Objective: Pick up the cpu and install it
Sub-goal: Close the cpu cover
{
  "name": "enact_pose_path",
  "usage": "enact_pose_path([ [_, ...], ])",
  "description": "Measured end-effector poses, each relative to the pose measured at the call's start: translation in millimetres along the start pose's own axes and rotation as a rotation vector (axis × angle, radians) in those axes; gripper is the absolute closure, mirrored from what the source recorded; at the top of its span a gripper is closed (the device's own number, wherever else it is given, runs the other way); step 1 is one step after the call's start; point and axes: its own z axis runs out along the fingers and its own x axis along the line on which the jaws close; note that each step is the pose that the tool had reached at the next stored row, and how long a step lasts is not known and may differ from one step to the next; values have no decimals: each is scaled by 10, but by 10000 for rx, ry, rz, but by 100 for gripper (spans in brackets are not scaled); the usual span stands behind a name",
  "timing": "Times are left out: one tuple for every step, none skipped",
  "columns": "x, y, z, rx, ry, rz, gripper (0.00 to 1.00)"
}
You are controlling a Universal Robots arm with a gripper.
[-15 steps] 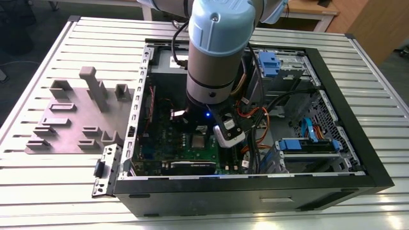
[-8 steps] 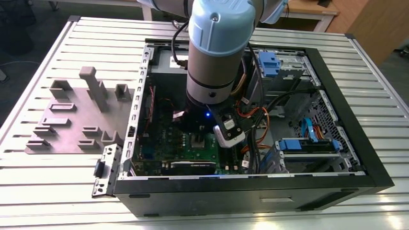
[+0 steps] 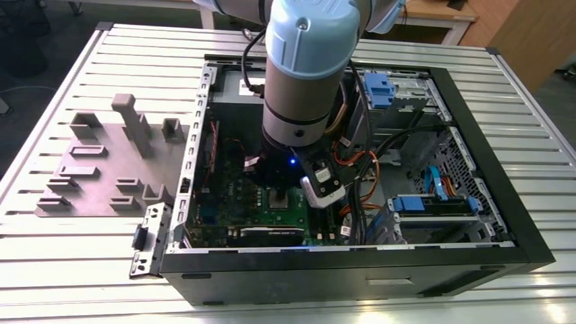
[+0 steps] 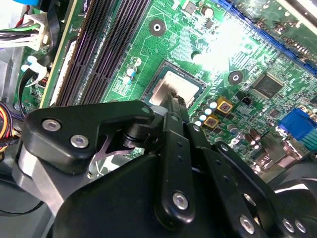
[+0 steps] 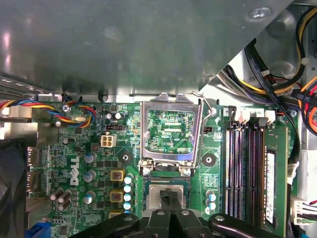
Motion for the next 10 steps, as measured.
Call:
enact_pose_path([
  [0, 0, -2, 0, 0, 0, 89],
  [0, 0, -5, 0, 0, 0, 89],
  [0, 0, -5, 0, 0, -1, 89],
  [0, 0, -5, 0, 0, 0, 89],
  [0, 0, -5, 0, 0, -1, 89],
  [0, 0, -5, -1, 0, 0, 89],
  [0, 0, -6, 0, 0, 0, 89],
  [0, 0, -5, -1, 0, -1, 89],
  [0, 0, -6, 0, 0, 0, 89],
  [0, 0, -6, 0, 0, 0, 89],
])
